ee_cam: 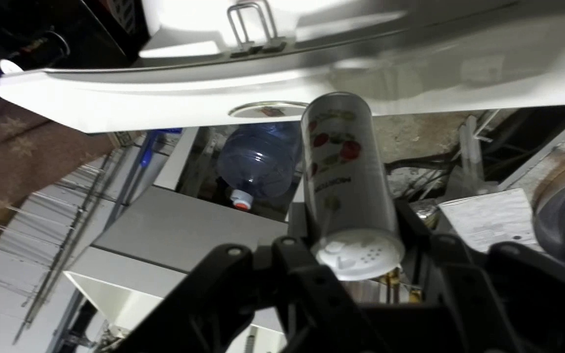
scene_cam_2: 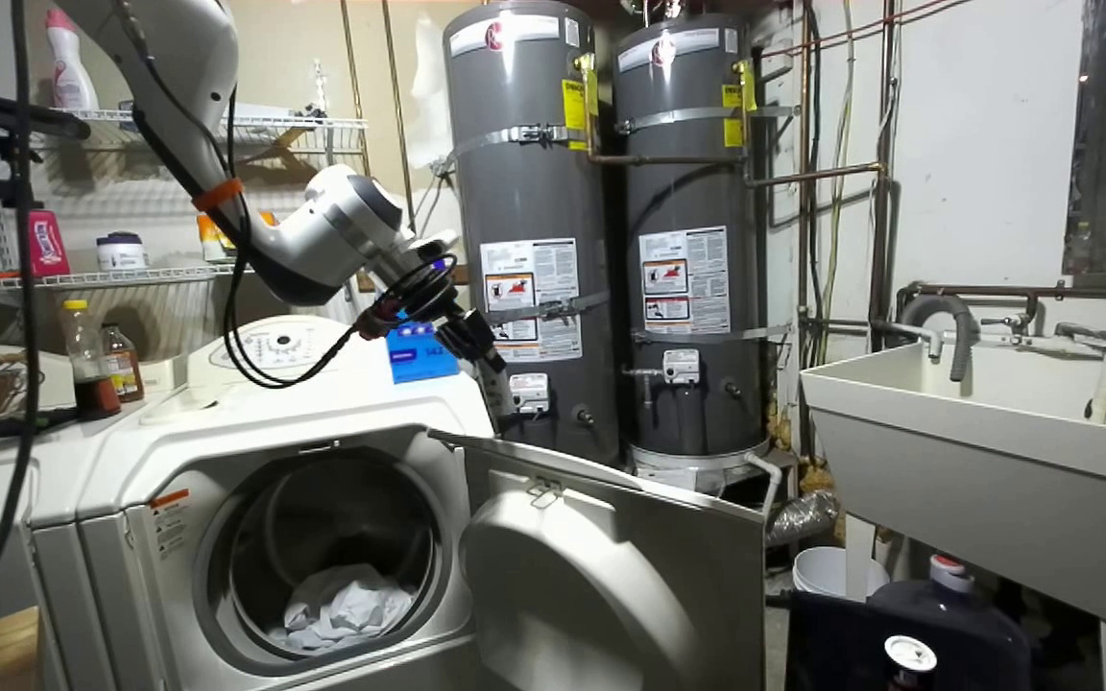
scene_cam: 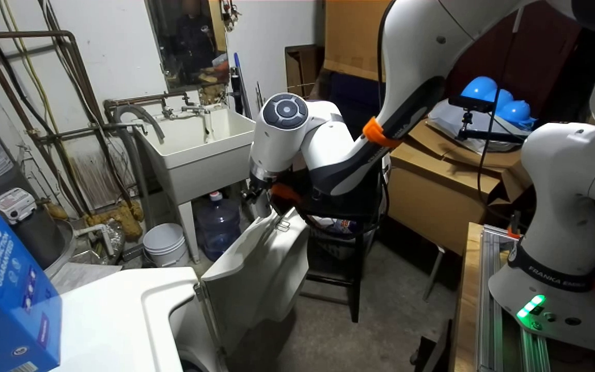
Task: Put the white container on the black table.
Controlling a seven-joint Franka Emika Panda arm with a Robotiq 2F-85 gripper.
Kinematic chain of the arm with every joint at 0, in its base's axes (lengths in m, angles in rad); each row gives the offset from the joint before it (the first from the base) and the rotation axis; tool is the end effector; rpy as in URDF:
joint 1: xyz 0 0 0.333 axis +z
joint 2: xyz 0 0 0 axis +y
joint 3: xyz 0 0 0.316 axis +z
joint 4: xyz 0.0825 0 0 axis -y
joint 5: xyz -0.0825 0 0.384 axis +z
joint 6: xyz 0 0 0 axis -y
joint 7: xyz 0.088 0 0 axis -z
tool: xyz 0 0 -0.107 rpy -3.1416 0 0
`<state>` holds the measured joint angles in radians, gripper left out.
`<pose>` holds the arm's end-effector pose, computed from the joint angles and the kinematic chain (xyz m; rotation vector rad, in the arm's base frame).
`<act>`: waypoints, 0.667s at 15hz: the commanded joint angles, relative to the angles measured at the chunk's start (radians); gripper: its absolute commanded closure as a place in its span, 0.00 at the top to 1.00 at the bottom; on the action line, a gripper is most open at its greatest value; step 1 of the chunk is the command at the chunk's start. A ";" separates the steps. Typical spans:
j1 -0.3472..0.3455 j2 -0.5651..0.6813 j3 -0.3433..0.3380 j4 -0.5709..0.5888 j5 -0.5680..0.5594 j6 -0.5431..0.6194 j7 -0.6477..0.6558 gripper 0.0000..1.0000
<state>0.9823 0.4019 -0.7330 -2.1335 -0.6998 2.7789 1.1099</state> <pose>0.5658 0.1864 0.2853 2.7183 -0.1976 0.8058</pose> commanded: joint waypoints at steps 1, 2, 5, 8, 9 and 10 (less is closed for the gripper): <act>-0.110 -0.065 -0.006 -0.034 -0.066 -0.050 0.121 0.20; -0.136 -0.077 -0.015 -0.046 -0.084 -0.064 0.156 0.20; -0.247 -0.120 -0.032 -0.079 -0.174 -0.103 0.271 0.20; -0.442 -0.124 0.026 -0.111 -0.196 -0.093 0.343 0.20; -0.514 -0.119 0.053 -0.128 -0.185 -0.081 0.354 0.20; -0.583 -0.113 0.081 -0.138 -0.175 -0.080 0.365 0.20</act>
<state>0.5720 0.3160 -0.7408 -2.2201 -0.8521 2.6909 1.4010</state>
